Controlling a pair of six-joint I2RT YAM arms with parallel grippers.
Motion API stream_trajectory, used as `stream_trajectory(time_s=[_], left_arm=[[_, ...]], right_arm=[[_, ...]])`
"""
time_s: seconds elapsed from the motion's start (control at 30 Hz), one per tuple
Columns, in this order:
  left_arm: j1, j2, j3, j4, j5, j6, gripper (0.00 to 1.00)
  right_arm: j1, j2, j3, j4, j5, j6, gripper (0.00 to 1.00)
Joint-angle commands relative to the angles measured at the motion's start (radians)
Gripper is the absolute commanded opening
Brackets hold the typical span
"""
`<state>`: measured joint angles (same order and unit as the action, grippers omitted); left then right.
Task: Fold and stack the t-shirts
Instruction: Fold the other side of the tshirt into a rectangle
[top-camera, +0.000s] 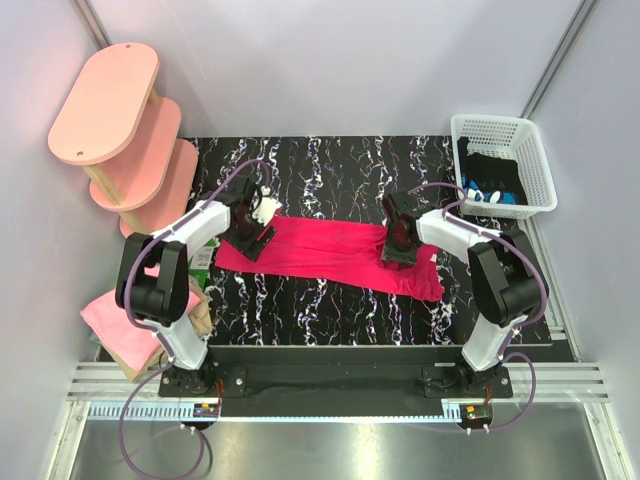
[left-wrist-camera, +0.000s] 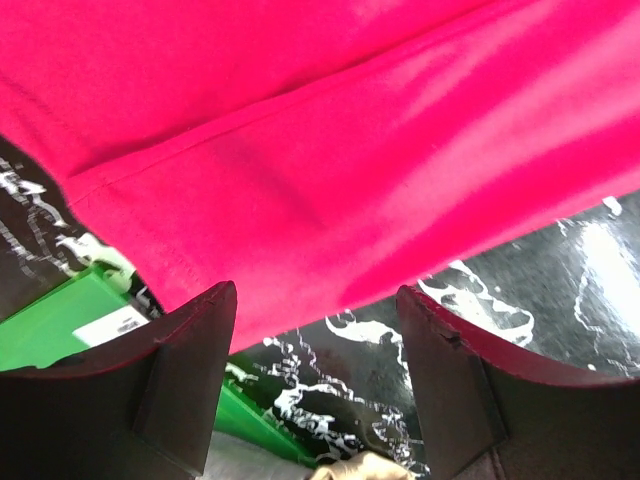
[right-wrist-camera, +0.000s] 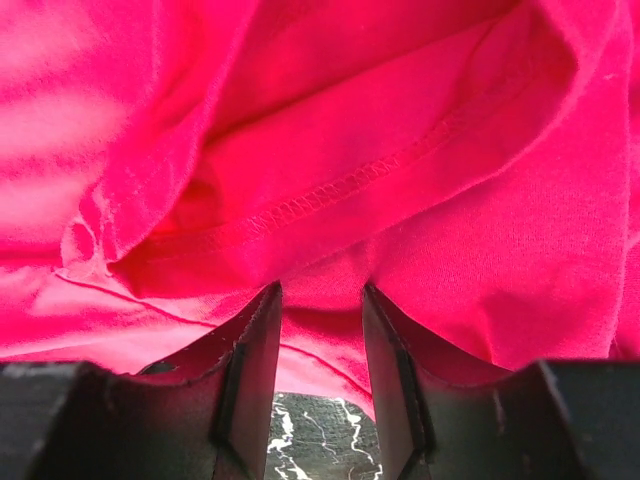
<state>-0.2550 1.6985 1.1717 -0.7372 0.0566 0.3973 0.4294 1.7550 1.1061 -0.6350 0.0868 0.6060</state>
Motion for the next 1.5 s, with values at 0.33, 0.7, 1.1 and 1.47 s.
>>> stream_trajectory(time_s=[0.33, 0.7, 1.1, 1.47], left_arm=[[0.008, 0.104, -0.017, 0.127, -0.054, -0.002, 0.69], [0.014, 0.069, -0.086, 0.156, -0.100, 0.025, 0.68], [0.034, 0.061, -0.142, 0.180, -0.116, 0.034, 0.68], [0.114, 0.040, -0.067, 0.133, -0.098, 0.052, 0.69]], right_arm=[[0.003, 0.067, 0.133, 0.012, 0.033, -0.031, 0.45], [0.002, 0.182, 0.288, -0.009, 0.063, -0.077, 0.45], [-0.044, 0.380, 0.610, -0.107, 0.145, -0.138, 0.61], [-0.067, 0.016, 0.404, -0.166, -0.007, 0.011, 1.00]])
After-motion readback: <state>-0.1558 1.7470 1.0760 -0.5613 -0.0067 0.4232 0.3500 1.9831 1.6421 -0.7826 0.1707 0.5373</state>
